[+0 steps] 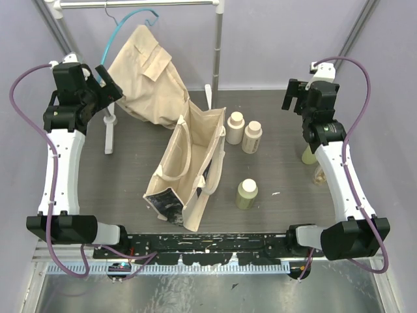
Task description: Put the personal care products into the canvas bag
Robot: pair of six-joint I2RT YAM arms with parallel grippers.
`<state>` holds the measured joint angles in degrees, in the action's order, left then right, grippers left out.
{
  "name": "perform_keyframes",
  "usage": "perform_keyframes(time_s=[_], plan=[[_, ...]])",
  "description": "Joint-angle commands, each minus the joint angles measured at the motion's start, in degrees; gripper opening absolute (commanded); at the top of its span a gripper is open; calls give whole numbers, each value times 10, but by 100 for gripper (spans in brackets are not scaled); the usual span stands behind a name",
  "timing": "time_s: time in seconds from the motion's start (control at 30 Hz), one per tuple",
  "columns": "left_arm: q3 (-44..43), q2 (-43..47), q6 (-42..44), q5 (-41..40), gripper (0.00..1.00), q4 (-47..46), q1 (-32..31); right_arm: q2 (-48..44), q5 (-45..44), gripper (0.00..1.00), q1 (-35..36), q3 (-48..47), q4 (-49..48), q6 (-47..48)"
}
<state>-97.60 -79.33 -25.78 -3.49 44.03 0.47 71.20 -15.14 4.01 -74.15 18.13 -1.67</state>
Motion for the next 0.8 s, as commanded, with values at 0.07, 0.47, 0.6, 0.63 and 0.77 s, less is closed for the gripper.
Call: perform_keyframes(time_s=[0.07,0.47,0.6,0.63,0.77], plan=[[18,14,-3,9,98,-62,0,21,-36,100,4,-96,56,8],[148,49,-6,179,98,-302,22,10,-7,100,3,-86,34,-10],[150,88,57,168,98,-251,15,24,-2,100,4,-113,60,-13],[149,100,65,158,98,-227,11,29,-3,100,4,-124,71,-13],[175,159,89,80,98,-157,-51,78,-10,100,18,-194,164,-14]])
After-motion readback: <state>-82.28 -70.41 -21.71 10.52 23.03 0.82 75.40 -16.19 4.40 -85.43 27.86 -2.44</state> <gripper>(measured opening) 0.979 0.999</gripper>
